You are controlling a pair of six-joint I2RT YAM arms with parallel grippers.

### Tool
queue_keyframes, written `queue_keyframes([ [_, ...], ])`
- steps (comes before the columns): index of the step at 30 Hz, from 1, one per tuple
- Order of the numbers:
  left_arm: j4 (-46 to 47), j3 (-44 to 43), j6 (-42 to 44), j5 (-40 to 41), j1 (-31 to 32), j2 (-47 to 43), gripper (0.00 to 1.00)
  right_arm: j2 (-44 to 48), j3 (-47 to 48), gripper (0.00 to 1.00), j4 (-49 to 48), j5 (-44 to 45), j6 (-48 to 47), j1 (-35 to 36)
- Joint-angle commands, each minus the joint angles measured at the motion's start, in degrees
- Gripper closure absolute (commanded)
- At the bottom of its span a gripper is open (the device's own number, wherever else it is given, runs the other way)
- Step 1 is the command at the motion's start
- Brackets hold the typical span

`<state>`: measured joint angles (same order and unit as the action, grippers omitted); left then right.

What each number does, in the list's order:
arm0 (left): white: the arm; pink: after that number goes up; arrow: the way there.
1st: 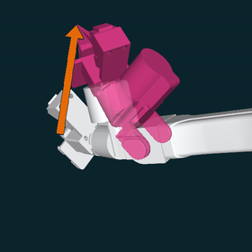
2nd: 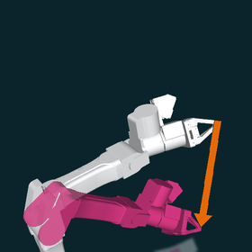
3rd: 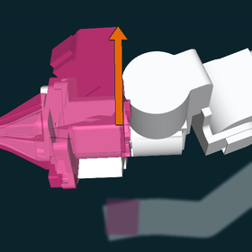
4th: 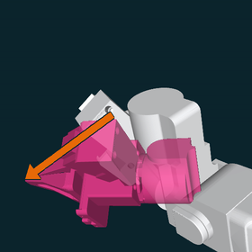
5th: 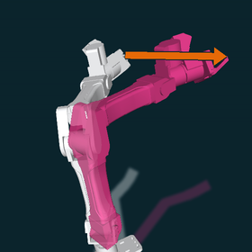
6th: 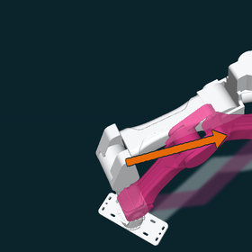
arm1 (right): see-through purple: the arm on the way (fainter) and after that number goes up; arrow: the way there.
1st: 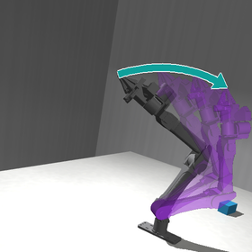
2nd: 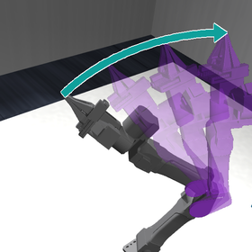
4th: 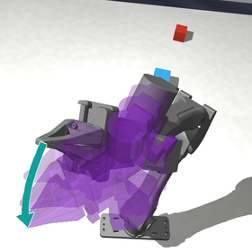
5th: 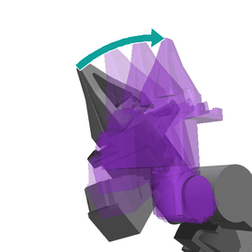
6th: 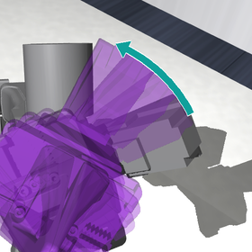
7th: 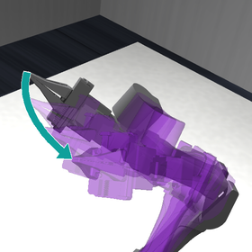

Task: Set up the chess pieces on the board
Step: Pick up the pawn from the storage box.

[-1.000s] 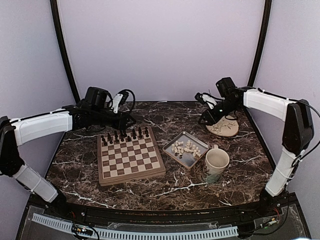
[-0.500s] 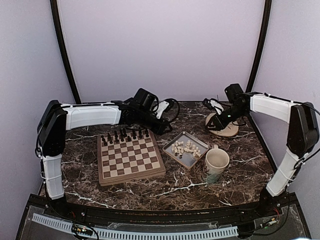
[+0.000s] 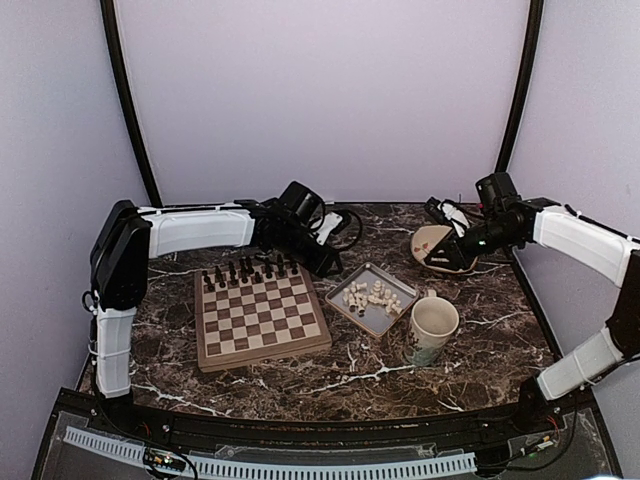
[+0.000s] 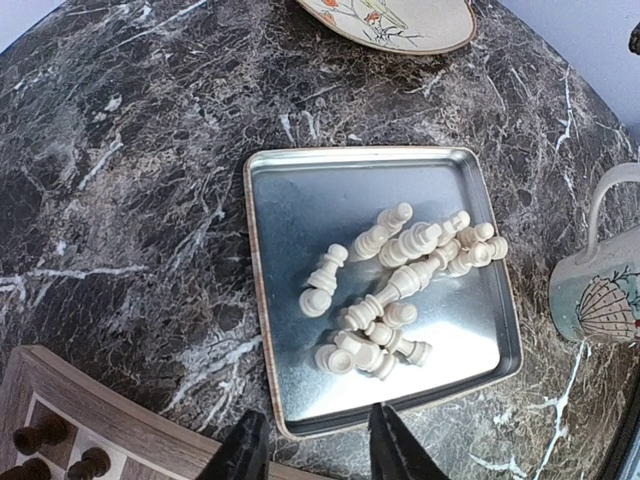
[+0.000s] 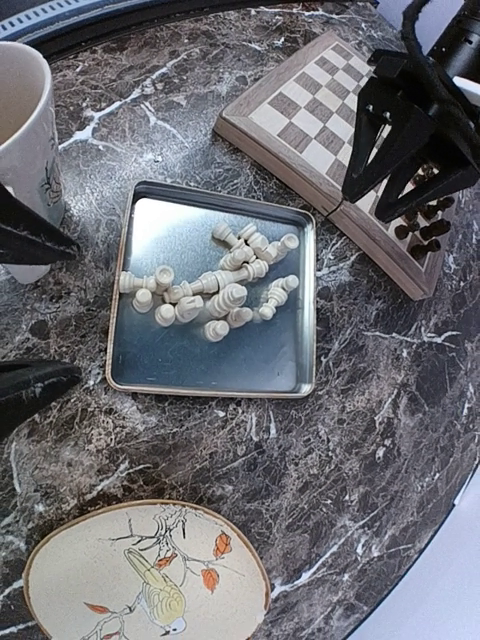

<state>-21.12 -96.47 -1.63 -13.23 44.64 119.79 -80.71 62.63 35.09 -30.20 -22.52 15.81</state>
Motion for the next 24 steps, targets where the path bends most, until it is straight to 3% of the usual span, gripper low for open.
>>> queue_keyframes([
  [1, -4.31, -1.83, 0.37, 1.58, 0.27, -2.21, 0.64, 4.92, -1.79, 0.66, -2.46, -0.94, -0.90, -0.72],
  [13, -2.77, 2.58, -2.82, 4.26, 0.36, -6.09, 0.63, 10.57, -10.53, 0.64, -10.28, -6.48, 1.21, -1.48],
  [19, -4.80, -1.28, -2.03, 8.13, 0.27, -3.93, 0.61, 11.97, -12.37, 0.64, -13.39, -5.61, 3.31, -1.53],
  [24, -3.27, -3.34, 0.30, 2.58, 0.36, -0.19, 0.59, 12.12, -13.93, 0.64, -16.51, -3.05, 4.75, -1.49],
])
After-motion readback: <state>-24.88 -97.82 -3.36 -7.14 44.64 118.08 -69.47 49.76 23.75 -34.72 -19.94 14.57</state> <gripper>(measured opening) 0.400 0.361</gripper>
